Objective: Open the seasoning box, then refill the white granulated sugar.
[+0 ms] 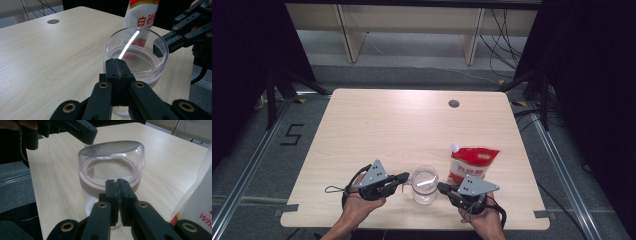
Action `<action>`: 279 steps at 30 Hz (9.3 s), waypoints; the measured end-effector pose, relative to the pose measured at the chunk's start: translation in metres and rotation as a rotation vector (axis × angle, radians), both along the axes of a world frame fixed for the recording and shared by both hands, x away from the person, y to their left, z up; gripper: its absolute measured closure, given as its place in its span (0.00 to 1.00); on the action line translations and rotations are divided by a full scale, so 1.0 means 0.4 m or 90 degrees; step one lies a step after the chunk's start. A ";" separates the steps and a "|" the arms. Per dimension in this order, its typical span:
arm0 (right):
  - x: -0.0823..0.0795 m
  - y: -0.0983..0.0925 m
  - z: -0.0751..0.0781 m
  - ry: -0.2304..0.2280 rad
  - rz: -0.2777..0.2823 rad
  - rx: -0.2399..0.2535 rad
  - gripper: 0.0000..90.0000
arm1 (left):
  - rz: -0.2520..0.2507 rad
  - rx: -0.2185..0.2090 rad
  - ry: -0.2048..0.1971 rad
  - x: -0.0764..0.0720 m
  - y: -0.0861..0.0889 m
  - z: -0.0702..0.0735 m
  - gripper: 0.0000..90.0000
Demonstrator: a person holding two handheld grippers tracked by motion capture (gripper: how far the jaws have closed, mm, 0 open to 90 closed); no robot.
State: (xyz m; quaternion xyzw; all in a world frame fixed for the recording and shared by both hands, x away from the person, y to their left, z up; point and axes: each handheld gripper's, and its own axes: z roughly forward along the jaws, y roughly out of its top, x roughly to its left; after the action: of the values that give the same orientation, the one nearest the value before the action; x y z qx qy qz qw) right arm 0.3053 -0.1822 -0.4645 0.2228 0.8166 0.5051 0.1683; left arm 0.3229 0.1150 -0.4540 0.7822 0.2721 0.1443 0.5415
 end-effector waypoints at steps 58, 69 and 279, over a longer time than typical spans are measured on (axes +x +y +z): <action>-0.025 0.096 0.051 -0.068 0.040 0.024 0.95 | 0.013 0.079 0.033 -0.035 0.082 -0.097 0.17; -0.027 0.117 0.053 -0.075 0.056 0.021 0.95 | 0.011 0.082 0.032 -0.032 0.079 -0.100 0.17; 0.088 -0.198 -0.058 -0.018 -0.227 0.127 0.23 | -0.001 0.093 0.058 -0.030 0.071 -0.102 0.17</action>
State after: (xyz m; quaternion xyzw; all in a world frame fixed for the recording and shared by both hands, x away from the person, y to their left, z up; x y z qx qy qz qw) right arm 0.3404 -0.2613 -0.4878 0.3724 0.7078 0.5488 0.2433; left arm 0.3111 0.1433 -0.4947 0.8254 0.2846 0.1277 0.4705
